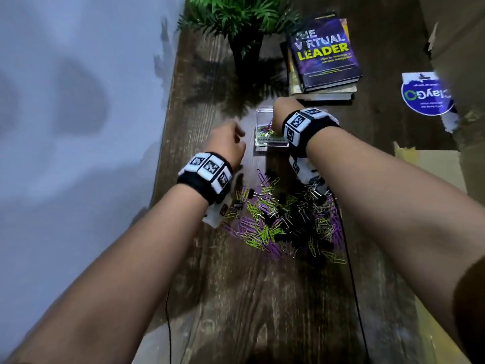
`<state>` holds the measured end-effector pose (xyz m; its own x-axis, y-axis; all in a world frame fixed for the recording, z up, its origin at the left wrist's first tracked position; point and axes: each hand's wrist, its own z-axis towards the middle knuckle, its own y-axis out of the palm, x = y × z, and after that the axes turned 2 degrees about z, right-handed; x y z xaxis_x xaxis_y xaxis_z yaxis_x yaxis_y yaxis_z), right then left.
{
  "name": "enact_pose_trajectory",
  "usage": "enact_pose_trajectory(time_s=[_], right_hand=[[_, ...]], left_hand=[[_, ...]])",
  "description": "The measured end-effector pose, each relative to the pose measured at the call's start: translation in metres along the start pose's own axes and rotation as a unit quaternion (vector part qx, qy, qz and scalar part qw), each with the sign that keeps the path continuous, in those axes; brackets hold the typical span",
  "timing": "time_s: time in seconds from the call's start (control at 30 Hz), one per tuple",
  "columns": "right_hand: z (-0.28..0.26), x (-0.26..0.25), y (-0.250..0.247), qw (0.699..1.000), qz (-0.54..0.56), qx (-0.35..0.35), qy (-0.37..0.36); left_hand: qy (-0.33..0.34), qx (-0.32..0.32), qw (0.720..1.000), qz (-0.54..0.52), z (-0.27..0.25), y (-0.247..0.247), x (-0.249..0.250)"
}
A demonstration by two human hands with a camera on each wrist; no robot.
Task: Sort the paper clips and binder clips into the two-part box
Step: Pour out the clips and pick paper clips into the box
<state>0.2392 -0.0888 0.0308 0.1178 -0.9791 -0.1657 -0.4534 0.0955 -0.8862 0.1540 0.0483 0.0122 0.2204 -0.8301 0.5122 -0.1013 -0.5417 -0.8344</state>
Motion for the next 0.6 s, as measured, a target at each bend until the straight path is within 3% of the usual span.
enact_pose_trajectory(time_s=[0.13, 0.33, 0.5, 0.6], right_hand=[[-0.004, 0.000, 0.011, 0.998, 0.054, 0.031, -0.007], [-0.037, 0.016, 0.018, 0.976, 0.198, 0.093, -0.008], [-0.078, 0.013, 0.065, 0.988, 0.130, -0.024, -0.081], [-0.083, 0.017, 0.084, 0.990, 0.102, -0.037, -0.086]], left_hand=[[-0.068, -0.051, 0.996, -0.036, -0.047, 0.016, -0.040], [-0.055, -0.080, 0.995, -0.016, -0.098, 0.047, -0.052], [-0.016, -0.086, 0.994, 0.064, -0.110, 0.057, -0.047], [-0.022, -0.084, 0.993, 0.074, -0.113, 0.056, -0.048]])
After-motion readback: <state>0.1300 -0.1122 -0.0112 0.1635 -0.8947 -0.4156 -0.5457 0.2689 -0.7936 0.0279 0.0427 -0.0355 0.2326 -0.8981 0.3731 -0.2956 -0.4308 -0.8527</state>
